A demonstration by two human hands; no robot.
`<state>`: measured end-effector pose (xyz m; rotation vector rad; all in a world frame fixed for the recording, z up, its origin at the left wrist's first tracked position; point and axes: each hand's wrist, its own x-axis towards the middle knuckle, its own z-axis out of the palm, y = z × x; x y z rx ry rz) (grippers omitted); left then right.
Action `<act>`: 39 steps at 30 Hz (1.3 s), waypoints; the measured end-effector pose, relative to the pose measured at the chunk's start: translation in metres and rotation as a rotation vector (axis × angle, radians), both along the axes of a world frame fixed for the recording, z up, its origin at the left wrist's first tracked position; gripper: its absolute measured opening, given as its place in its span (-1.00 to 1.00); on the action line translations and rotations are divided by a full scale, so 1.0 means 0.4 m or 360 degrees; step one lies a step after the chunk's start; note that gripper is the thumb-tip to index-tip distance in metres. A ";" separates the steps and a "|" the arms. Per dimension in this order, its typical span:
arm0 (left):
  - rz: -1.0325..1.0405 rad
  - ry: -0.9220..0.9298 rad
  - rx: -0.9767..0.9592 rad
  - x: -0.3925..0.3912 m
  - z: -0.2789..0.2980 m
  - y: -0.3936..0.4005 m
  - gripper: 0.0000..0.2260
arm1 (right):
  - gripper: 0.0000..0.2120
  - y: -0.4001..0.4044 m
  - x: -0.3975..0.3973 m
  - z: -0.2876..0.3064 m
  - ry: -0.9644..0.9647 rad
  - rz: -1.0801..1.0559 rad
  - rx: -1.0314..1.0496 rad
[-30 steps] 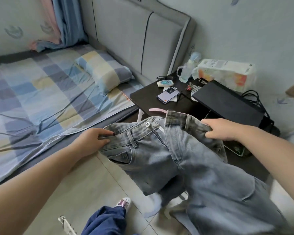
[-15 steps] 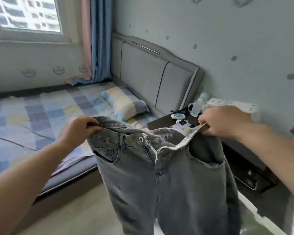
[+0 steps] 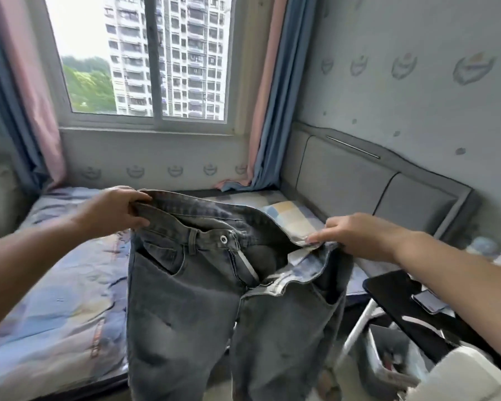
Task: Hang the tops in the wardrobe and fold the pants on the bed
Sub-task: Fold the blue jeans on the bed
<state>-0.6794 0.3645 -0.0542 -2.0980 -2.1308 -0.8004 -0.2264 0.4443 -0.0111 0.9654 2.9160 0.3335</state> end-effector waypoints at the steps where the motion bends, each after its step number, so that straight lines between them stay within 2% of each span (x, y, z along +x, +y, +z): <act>1: -0.0044 0.0057 -0.0033 -0.045 0.014 -0.009 -0.52 | -0.55 0.009 -0.048 0.004 -0.0042 -0.0030 -0.0078; 4: 0.0022 0.0292 0.0043 -0.184 0.051 -0.031 -0.61 | -0.68 0.052 -0.225 -0.003 -0.0410 0.0095 0.0057; 6: 0.0158 0.0443 0.0096 -0.257 0.071 -0.043 -0.70 | -0.67 0.068 -0.334 0.002 -0.0484 0.0113 0.0156; 9: 0.0328 0.0569 0.0051 -0.364 0.102 -0.060 -0.80 | -0.68 0.100 -0.463 0.020 -0.0587 0.0285 0.0083; 12: 0.0465 0.0564 0.0120 -0.448 0.129 -0.076 -0.86 | -0.63 0.135 -0.568 0.040 -0.0745 0.0361 0.0236; 15: 0.0583 0.0526 0.0262 -0.505 0.157 -0.077 -0.79 | -0.66 0.195 -0.674 0.058 -0.0847 0.0308 0.0504; 17: 0.0640 0.0480 0.0269 -0.523 0.177 -0.064 -0.76 | -0.59 0.255 -0.731 0.063 -0.0866 0.0341 0.0645; 21: 0.0720 0.0284 0.0300 -0.555 0.226 -0.005 -0.79 | -0.51 0.373 -0.830 0.082 -0.0638 0.0265 0.0678; 26: 0.0798 0.0150 0.0349 -0.589 0.294 0.102 -0.85 | -0.59 0.578 -0.881 0.187 -0.0163 0.0175 0.0330; 29: 0.0851 0.0090 0.0458 -0.591 0.340 0.180 -0.86 | -0.22 0.695 -0.888 0.237 0.0141 0.0089 -0.0131; 30: 0.0855 0.0111 0.0485 -0.588 0.354 0.206 -0.85 | -0.21 0.731 -0.896 0.246 0.0320 0.0074 -0.0317; 32: 0.0861 0.0163 0.0502 -0.579 0.384 0.266 -0.84 | -0.44 0.802 -0.918 0.252 0.0740 0.0061 -0.0552; 34: 0.0871 0.0196 0.0517 -0.566 0.411 0.332 -0.81 | -0.72 0.869 -0.935 0.248 0.1087 0.0008 -0.0519; 35: 0.0879 0.0213 0.0533 -0.558 0.422 0.353 -0.80 | -0.79 0.891 -0.942 0.246 0.1192 -0.0038 -0.0457; 39: 0.0861 0.0335 0.0565 -0.530 0.459 0.465 -0.72 | -0.74 1.000 -0.926 0.271 0.1385 -0.0162 -0.0230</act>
